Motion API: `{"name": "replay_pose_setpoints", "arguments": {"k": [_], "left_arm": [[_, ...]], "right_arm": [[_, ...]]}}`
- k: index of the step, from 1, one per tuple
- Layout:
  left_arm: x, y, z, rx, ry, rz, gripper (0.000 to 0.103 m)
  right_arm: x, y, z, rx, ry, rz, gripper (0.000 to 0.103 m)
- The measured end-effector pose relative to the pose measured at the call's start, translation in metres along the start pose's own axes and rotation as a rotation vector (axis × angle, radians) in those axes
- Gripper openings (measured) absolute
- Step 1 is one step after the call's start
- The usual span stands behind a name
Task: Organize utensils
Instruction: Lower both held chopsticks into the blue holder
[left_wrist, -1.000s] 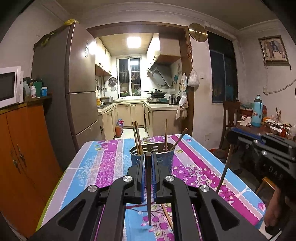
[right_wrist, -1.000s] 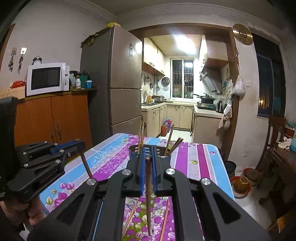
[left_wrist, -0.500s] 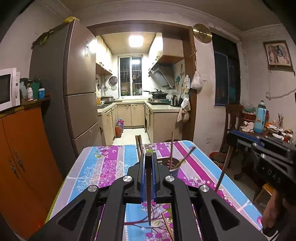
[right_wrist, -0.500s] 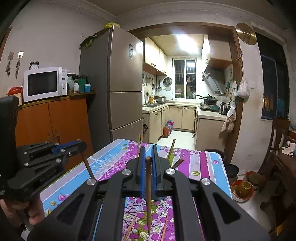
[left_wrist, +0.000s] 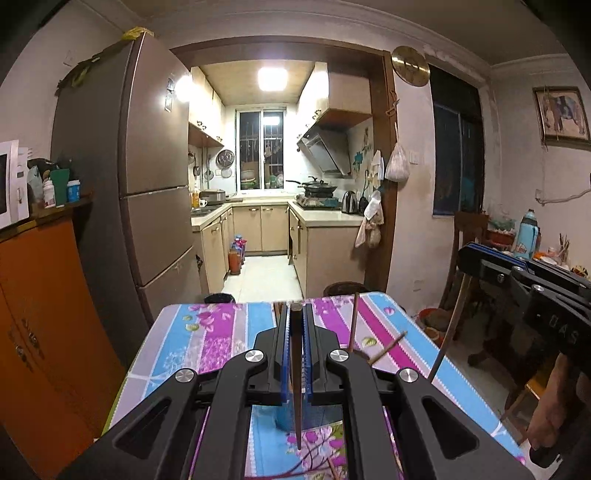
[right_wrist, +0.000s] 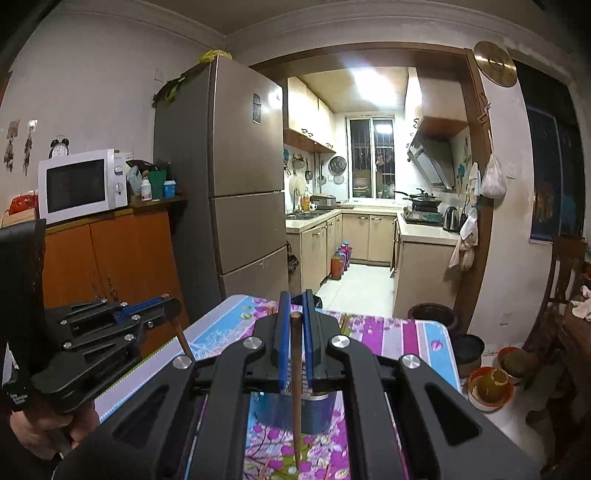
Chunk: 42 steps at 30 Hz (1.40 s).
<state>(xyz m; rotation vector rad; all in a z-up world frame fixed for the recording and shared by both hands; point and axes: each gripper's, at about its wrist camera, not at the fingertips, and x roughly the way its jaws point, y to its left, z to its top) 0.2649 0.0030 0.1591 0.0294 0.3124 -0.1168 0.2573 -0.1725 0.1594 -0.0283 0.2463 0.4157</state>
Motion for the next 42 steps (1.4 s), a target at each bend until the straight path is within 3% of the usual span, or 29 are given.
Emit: {"name": "replay_pose_setpoints", "arguments": {"k": [9, 20, 34, 42], "left_arm": [[0.019, -0.002, 0.043, 0.01, -0.052, -0.005, 0.007], [0.05, -0.001, 0.067, 0.012, -0.062, 0.004, 0.007], [0.089, -0.001, 0.055, 0.018, -0.009, -0.002, 0.007], [0.117, 0.001, 0.044, 0.006, 0.051, -0.005, 0.007]], "right_arm": [[0.028, -0.007, 0.036, -0.007, -0.025, 0.007, 0.005], [0.07, -0.024, 0.055, 0.004, -0.034, 0.015, 0.005], [0.11, -0.034, 0.038, 0.037, 0.028, 0.025, 0.005], [0.134, -0.039, 0.021, 0.049, 0.116, 0.027, 0.005]]}}
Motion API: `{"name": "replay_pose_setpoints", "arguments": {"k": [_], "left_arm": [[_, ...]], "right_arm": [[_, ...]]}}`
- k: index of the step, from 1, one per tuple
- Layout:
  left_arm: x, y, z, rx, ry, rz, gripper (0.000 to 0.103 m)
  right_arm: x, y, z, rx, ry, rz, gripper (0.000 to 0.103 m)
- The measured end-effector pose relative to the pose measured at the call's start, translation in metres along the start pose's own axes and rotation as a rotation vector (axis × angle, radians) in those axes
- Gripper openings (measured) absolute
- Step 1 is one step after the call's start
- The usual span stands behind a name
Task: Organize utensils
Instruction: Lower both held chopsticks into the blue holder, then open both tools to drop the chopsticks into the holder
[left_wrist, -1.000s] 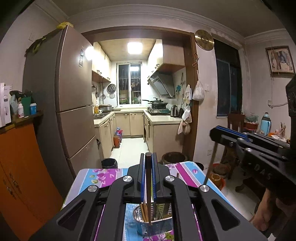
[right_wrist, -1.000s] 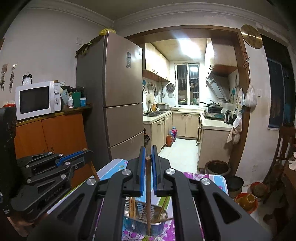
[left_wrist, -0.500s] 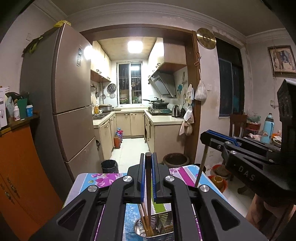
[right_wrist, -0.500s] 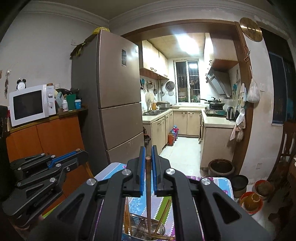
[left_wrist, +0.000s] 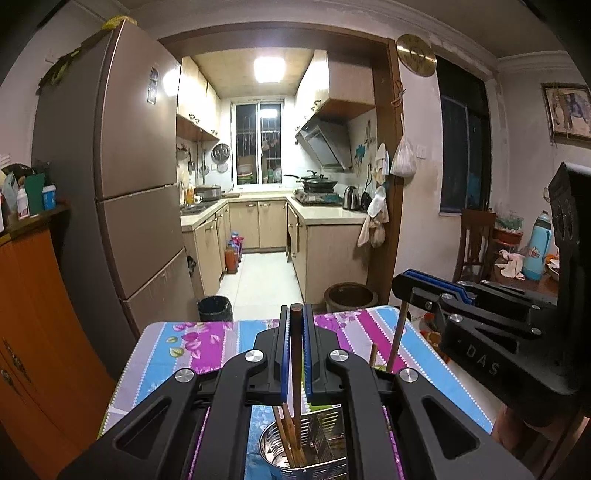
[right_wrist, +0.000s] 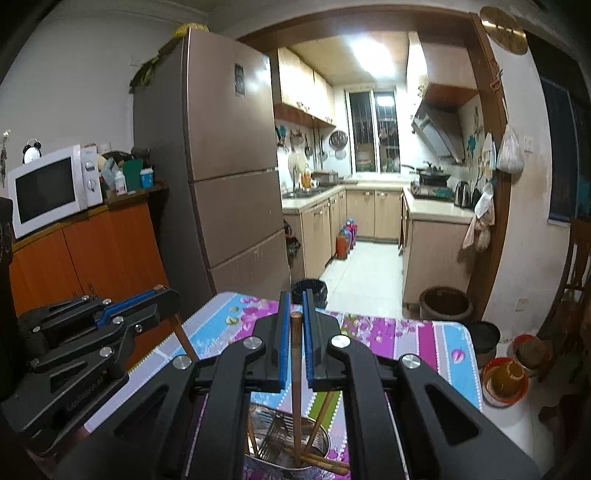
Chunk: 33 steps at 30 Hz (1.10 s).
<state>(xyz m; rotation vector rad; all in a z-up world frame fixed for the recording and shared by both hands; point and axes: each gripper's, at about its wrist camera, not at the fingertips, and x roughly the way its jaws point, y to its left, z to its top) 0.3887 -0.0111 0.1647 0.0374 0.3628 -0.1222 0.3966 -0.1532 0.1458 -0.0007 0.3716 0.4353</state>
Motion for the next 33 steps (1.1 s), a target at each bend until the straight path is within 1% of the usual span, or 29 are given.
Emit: {"name": "replay_pose_setpoints", "arguments": {"k": [5, 6, 7, 8, 9, 10, 13, 14, 15, 17, 18, 22, 28, 33], "left_arm": [[0.019, 0.004, -0.006, 0.003, 0.045, 0.013, 0.008], [0.022, 0.006, -0.008, 0.0, 0.05, 0.02, 0.008], [0.025, 0.008, -0.009, -0.004, 0.055, 0.024, 0.012], [0.028, 0.011, -0.01, -0.012, 0.057, 0.028, 0.019], [0.03, 0.013, -0.011, -0.017, 0.057, 0.036, 0.024], [0.032, 0.016, -0.013, -0.021, 0.056, 0.044, 0.031], [0.035, 0.021, -0.017, -0.029, 0.058, 0.058, 0.037], [0.036, 0.022, -0.018, -0.029, 0.058, 0.061, 0.043], [0.035, 0.022, -0.019, -0.026, 0.055, 0.068, 0.046], [0.034, 0.022, -0.021, -0.017, 0.042, 0.081, 0.058], [0.032, 0.021, -0.022, -0.016, 0.039, 0.085, 0.059], [0.03, 0.024, -0.025, -0.027, 0.038, 0.092, 0.06], [0.024, 0.025, -0.03, -0.028, 0.033, 0.093, 0.062], [0.008, 0.024, -0.038, -0.035, 0.014, 0.083, 0.065]], "right_arm": [[0.016, -0.004, -0.007, 0.009, 0.051, -0.005, 0.006], [0.018, -0.006, -0.008, 0.013, 0.057, -0.011, 0.007], [0.019, -0.008, -0.01, 0.019, 0.059, -0.016, 0.01], [0.019, -0.01, -0.011, 0.026, 0.058, -0.018, 0.023], [0.018, -0.012, -0.012, 0.032, 0.053, -0.02, 0.036], [0.018, -0.015, -0.013, 0.037, 0.049, -0.021, 0.041], [0.017, -0.017, -0.015, 0.04, 0.041, -0.029, 0.05], [0.016, -0.017, -0.016, 0.04, 0.034, -0.031, 0.056], [0.014, -0.017, -0.017, 0.037, 0.029, -0.035, 0.059], [0.013, -0.015, -0.02, 0.026, 0.019, -0.042, 0.065], [0.012, -0.016, -0.02, 0.025, 0.017, -0.042, 0.068], [0.009, -0.017, -0.023, 0.027, 0.009, -0.046, 0.074], [-0.001, -0.012, -0.023, 0.008, -0.007, -0.046, 0.075], [-0.014, -0.005, -0.026, -0.006, -0.027, -0.043, 0.076]]}}
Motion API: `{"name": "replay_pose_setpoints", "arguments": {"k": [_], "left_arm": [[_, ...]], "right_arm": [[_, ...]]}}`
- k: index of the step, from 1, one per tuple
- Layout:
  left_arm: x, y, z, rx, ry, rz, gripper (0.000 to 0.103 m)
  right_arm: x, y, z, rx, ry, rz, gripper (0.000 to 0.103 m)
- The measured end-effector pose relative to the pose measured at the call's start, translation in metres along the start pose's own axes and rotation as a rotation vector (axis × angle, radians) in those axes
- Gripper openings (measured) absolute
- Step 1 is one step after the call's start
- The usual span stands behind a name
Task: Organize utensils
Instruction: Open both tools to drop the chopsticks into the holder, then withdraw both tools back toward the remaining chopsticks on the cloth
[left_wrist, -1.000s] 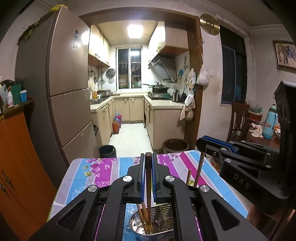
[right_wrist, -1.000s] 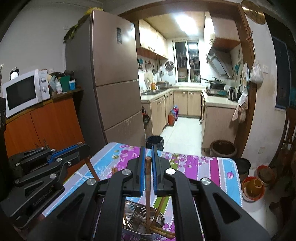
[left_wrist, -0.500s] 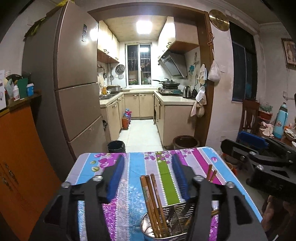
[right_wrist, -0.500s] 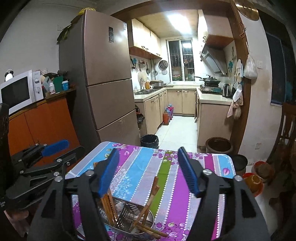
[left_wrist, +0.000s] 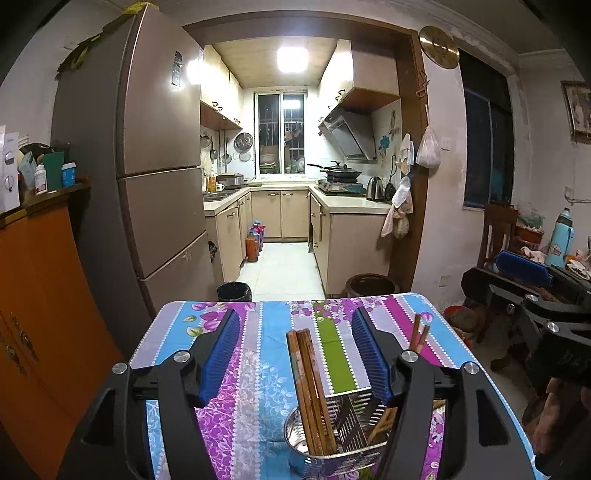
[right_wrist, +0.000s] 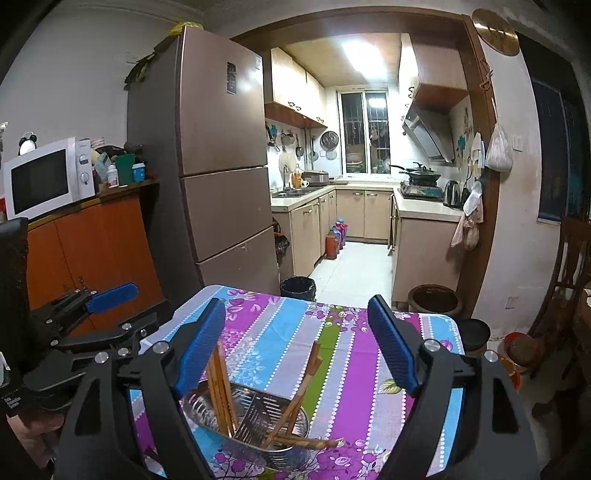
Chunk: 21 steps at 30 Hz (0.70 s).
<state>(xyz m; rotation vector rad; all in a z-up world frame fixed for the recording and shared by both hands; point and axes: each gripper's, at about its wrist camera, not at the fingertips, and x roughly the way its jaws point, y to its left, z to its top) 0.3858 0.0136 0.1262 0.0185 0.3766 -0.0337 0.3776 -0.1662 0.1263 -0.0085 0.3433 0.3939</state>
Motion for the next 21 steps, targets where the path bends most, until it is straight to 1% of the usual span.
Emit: {"name": "replay_pose_setpoints", "arguments": {"k": [4, 8, 15, 21], "left_arm": [[-0.018, -0.001, -0.005, -0.003, -0.021, -0.01, 0.065], [-0.045, 0.0, -0.011, -0.013, -0.056, -0.024, 0.067], [-0.095, -0.004, -0.028, -0.007, -0.114, -0.04, 0.071], [-0.144, -0.002, -0.052, -0.013, -0.166, -0.045, 0.075]], "right_arm": [[-0.014, 0.005, -0.003, -0.007, -0.019, 0.0, 0.076], [-0.035, 0.013, -0.013, -0.018, -0.052, -0.005, 0.078], [-0.083, 0.028, -0.036, -0.024, -0.112, -0.006, 0.084], [-0.127, 0.048, -0.062, -0.055, -0.155, -0.022, 0.09]]}}
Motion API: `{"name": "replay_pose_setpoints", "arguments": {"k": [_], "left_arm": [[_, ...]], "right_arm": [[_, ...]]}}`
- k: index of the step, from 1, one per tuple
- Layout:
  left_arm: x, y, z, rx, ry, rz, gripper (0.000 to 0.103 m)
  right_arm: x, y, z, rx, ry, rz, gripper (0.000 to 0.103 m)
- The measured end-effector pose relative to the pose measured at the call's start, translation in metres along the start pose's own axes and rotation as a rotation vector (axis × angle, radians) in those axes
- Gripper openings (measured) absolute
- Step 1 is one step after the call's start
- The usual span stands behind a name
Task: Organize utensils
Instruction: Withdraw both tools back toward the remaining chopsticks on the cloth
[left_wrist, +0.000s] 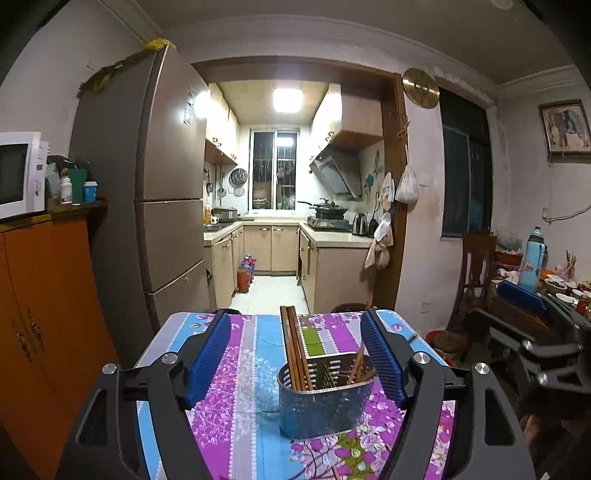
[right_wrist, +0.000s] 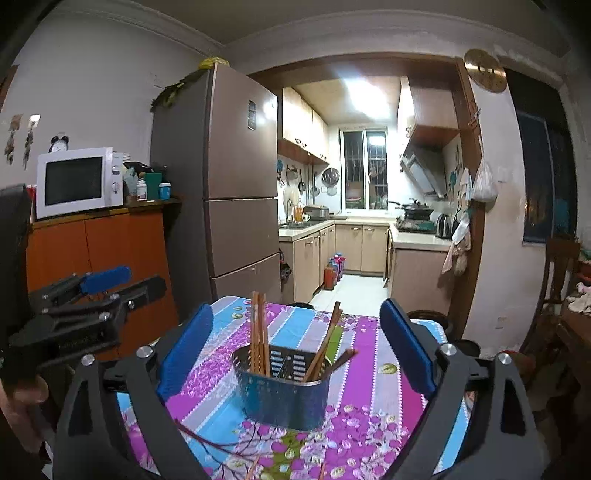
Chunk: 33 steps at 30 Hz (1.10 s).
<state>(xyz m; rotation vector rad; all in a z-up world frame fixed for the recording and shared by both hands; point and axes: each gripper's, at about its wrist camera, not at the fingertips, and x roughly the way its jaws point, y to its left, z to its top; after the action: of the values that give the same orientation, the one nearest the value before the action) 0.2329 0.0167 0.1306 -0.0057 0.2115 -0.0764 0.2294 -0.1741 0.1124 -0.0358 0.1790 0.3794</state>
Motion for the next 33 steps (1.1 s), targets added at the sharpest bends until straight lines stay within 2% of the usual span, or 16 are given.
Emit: {"name": "replay_pose_setpoints", "arguments": {"k": [10, 18, 25, 29, 30, 33], "left_arm": [[-0.064, -0.01, -0.038, 0.006, -0.017, -0.037, 0.076], [-0.104, -0.014, -0.08, 0.018, -0.006, -0.059, 0.076], [-0.119, -0.025, -0.13, 0.063, -0.001, -0.062, 0.08], [-0.113, -0.026, -0.168, 0.062, 0.051, -0.065, 0.081], [-0.111, -0.025, -0.177, 0.061, 0.064, -0.065, 0.081], [-0.104, -0.03, -0.208, 0.064, 0.111, -0.079, 0.081]], "right_arm": [[-0.062, 0.019, -0.038, -0.01, -0.016, -0.024, 0.091], [-0.1, 0.022, -0.073, 0.002, 0.012, -0.037, 0.092], [-0.121, 0.02, -0.114, 0.042, 0.048, -0.009, 0.092], [-0.129, 0.02, -0.147, 0.049, 0.076, 0.01, 0.092], [-0.13, 0.02, -0.158, 0.046, 0.087, 0.012, 0.089], [-0.13, 0.021, -0.187, 0.042, 0.126, 0.009, 0.063]]}}
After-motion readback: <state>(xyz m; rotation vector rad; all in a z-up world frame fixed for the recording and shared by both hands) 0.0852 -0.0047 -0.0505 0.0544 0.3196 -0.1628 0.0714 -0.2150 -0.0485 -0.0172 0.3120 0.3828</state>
